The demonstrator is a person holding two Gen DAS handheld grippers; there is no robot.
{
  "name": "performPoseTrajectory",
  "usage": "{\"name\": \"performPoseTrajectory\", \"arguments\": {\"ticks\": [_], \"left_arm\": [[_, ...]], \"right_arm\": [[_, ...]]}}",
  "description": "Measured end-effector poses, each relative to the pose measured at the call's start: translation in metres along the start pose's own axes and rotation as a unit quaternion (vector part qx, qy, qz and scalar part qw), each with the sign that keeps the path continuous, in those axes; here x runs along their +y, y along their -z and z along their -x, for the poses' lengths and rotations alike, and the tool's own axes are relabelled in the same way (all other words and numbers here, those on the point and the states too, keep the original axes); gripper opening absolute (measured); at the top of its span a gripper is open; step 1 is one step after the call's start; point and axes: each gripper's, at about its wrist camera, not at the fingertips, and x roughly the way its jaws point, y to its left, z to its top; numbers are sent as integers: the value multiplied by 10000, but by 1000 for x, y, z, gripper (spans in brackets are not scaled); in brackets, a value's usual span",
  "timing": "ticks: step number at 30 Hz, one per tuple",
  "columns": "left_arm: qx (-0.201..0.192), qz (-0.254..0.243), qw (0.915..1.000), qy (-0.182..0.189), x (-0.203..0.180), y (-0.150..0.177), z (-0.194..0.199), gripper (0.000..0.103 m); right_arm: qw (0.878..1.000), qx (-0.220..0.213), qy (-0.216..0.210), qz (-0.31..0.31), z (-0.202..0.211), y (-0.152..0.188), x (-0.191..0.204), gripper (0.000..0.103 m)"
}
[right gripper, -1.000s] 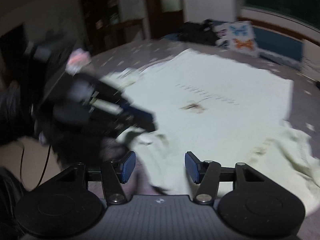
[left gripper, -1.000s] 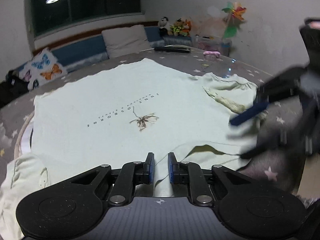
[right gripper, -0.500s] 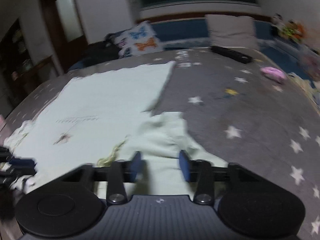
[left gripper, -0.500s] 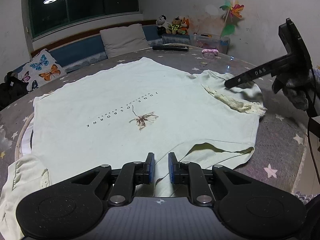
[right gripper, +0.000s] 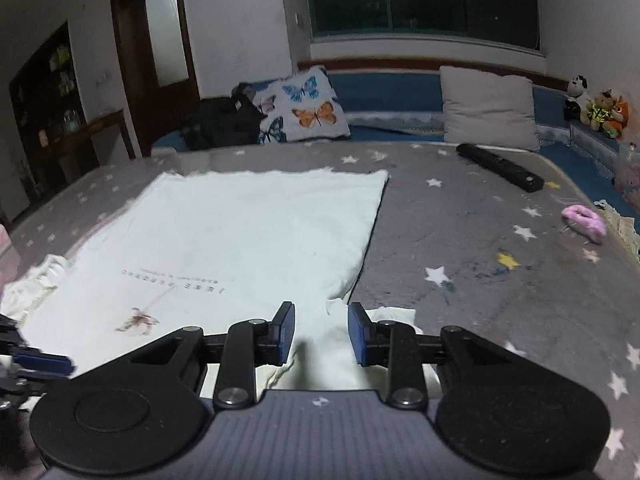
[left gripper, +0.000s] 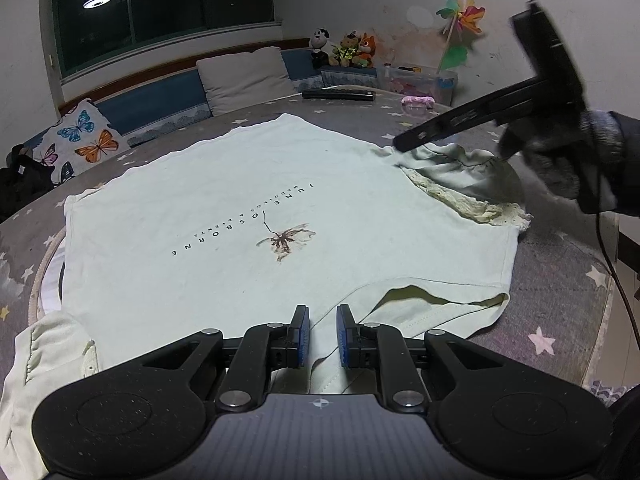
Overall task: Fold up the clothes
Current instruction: 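Grasp the sleeve edge nearest the right gripper with the right gripper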
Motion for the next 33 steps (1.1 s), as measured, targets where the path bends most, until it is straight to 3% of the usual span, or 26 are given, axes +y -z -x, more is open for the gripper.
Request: {"name": "performPoseTrajectory", "arguments": {"ticks": [3, 7, 12, 20, 23, 24, 26, 28, 33], "left_arm": [[-3, 17, 10000, 15, 1, 0, 0, 17], [-5, 43, 10000, 37, 2, 0, 1, 17], [-35, 115, 9999, 45, 2, -4, 4, 18], [-334, 52, 9993, 135, -17, -31, 6, 42], [-333, 15, 9992, 218, -31, -43, -5, 45], [-328, 15, 9991, 252, -36, -48, -10, 47], [-307, 15, 9991, 290, -43, -54, -20, 49], [-271, 1, 9991, 332, -52, -62, -30, 49], [-195, -39, 9990, 404, -69, -78, -52, 49]], "right_arm": [[9994, 163, 278, -157, -11, 3, -11, 27], [9982, 29, 383, -453, 11, 7, -28, 28], [9960, -59, 608, -650, 45, 20, -49, 42], [9900, 80, 653, -1245, 62, 54, -68, 45], [9881, 25, 648, -1392, 61, 60, -66, 44], [9876, -5, 671, -1416, 62, 61, -65, 42], [9865, -30, 654, -1502, 63, 63, -64, 25], [9855, -50, 608, -1584, 63, 64, -64, 15], [9828, -224, 482, -1769, 73, 64, -65, 9]]}}
